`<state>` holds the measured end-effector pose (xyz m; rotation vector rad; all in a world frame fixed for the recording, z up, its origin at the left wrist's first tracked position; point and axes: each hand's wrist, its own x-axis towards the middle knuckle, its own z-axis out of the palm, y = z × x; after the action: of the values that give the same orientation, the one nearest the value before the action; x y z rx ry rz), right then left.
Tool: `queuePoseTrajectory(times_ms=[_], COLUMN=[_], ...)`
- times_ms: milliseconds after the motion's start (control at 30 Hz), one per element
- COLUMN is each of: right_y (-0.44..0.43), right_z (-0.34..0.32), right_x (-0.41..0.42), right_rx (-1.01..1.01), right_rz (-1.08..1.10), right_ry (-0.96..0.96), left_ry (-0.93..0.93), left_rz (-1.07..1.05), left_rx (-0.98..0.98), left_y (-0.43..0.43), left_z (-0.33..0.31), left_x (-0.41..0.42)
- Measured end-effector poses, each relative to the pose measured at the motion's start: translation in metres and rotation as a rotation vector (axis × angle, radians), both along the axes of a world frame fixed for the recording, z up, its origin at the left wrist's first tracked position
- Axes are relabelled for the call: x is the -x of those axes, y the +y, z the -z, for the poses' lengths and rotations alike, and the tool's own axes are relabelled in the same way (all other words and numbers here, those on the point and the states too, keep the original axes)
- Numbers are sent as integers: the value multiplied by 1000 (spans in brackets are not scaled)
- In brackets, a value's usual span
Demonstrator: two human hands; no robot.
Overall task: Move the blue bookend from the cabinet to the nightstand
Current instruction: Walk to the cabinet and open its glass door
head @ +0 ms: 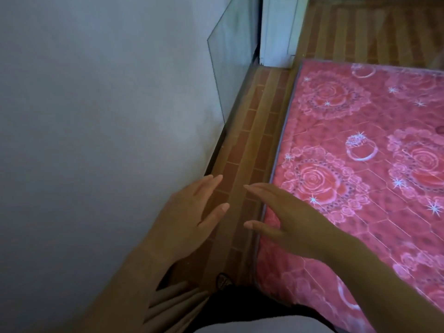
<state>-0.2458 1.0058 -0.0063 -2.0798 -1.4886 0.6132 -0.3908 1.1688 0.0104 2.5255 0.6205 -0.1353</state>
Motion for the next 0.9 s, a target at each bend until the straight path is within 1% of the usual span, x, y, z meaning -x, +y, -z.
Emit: queuePoseTrajectory(times_ms=[167, 333, 433, 533, 633, 900], right_y=[35, 78, 110, 148, 180, 218], right_z=[4, 5, 2, -4, -9, -18], right_x=[4, 8, 11, 13, 14, -10], right_rx=[28, 8, 23, 32, 1, 53], right_rz=[-42, 25, 99, 160, 190, 222], right_ry=[-9, -12, -1, 15, 11, -88], left_ry=[27, 40, 51, 42, 42, 26], left_rz=[-22, 15, 57, 98, 120, 166], left_rx=[3, 47, 55, 28, -7, 6], left_y=[27, 75, 114, 155, 189, 232], left_z=[2, 9, 2, -7, -10, -10], left_x=[16, 17, 7, -2, -7, -36])
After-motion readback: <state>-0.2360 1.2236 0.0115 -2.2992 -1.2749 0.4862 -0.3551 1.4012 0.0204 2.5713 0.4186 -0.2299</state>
